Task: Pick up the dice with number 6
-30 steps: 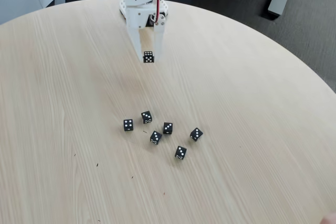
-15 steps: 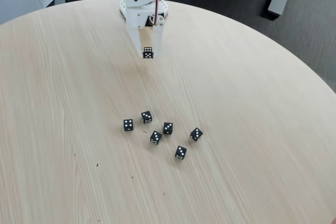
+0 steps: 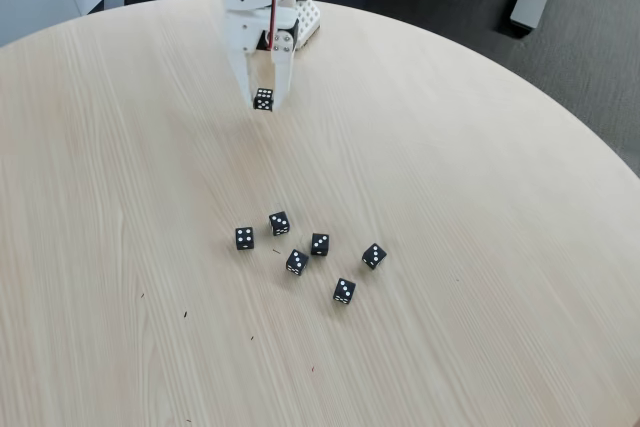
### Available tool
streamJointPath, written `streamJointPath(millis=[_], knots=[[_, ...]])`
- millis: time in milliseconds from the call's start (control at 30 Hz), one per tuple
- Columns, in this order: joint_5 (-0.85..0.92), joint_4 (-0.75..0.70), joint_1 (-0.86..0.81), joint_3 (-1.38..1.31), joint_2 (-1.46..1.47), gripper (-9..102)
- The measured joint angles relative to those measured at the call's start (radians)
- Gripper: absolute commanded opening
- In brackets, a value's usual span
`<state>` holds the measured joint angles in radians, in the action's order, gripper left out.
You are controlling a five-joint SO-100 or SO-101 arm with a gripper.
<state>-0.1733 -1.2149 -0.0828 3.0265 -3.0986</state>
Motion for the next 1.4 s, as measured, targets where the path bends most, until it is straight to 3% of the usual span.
streamJointPath(millis=[533,767,1400], knots=[[0.049,0.000,0.002,0.000,0.000,0],[-0.003,0.000,0.140,0.000,0.000,0],[-0.009,0.000,0.147,0.000,0.000,0]])
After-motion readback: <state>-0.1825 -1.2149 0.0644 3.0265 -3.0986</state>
